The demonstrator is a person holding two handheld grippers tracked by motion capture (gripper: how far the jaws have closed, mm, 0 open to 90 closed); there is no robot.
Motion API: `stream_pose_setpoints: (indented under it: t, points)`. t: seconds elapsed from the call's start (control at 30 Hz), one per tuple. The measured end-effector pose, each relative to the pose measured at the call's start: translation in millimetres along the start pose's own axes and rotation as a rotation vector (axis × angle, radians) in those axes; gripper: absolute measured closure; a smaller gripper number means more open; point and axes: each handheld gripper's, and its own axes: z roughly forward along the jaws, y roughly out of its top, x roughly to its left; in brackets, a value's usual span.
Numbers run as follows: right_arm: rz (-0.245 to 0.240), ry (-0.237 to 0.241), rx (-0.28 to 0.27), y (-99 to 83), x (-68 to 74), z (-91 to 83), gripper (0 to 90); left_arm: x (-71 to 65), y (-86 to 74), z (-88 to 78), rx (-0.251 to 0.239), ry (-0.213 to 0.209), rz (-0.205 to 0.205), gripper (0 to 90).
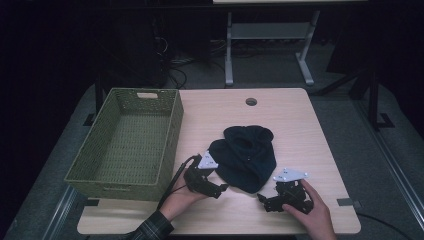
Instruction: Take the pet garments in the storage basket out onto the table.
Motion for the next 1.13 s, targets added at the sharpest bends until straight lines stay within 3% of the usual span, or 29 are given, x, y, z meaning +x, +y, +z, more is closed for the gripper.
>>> stream_pose_setpoints:
  t: [0.5, 0.63, 0.77, 1.13]
  points:
    - [0.0, 0.0, 0.0, 0.0, 0.0, 0.0, 0.0, 2.3, -18.8, 12.3, 0.073, 0.036, 0.015, 12.7]
    - [-0.001, 0.0, 0.0, 0.0, -0.1, 0.0, 0.0, 1.1, -21.4, 13.2, 0.051, 0.044, 0.02, 12.6]
    - [0.001, 0.0, 0.0, 0.0, 0.0, 0.0, 0.0, 2.0, -28.6, 14.1, -0.016, 0.043, 0.017, 12.5]
    - [0.0, 0.0, 0.001, 0.0, 0.1, 0.0, 0.0, 1.2, -29.8, 12.8, -0.015, 0.055, 0.008, 12.7]
